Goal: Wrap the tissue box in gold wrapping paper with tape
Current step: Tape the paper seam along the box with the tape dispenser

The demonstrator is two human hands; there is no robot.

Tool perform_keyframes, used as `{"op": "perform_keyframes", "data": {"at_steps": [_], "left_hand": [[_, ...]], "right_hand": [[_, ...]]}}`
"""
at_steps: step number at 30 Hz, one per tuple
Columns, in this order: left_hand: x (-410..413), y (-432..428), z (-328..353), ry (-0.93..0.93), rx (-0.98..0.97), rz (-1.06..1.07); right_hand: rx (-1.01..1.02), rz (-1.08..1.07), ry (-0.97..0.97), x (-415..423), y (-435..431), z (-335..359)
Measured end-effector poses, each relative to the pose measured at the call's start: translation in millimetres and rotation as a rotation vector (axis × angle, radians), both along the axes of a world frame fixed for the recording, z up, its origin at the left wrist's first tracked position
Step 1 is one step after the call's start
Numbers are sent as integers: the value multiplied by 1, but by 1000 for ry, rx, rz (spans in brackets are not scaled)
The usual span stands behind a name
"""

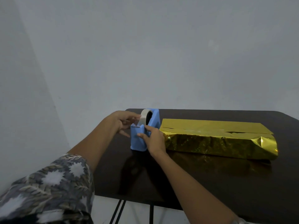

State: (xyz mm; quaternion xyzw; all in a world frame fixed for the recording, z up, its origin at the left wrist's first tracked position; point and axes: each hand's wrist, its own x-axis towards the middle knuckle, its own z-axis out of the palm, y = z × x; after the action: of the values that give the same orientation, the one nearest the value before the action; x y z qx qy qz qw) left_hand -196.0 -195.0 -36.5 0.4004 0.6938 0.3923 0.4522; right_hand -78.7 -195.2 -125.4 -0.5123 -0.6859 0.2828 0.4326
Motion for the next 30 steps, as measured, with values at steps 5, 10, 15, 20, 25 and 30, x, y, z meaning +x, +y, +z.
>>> {"op": "perform_keyframes", "data": {"at_steps": [5, 10, 15, 20, 25, 30], "left_hand": [[-5, -11, -2, -103, 101, 23], [-11, -33, -43, -248, 275, 82], [1, -43, -72, -262, 448, 213], [9, -33, -79, -265, 448, 317], [15, -25, -87, -357, 414, 384], [17, -27, -89, -463, 380, 422]], "right_hand": [[3, -17, -8, 1, 2, -1], [24, -20, -2, -1, 1, -2], [9, 6, 6, -2, -1, -4], [-21, 12, 38, -4, -7, -10], [-49, 8, 48, -4, -8, -10], [-87, 70, 19, -3, -9, -5]]}}
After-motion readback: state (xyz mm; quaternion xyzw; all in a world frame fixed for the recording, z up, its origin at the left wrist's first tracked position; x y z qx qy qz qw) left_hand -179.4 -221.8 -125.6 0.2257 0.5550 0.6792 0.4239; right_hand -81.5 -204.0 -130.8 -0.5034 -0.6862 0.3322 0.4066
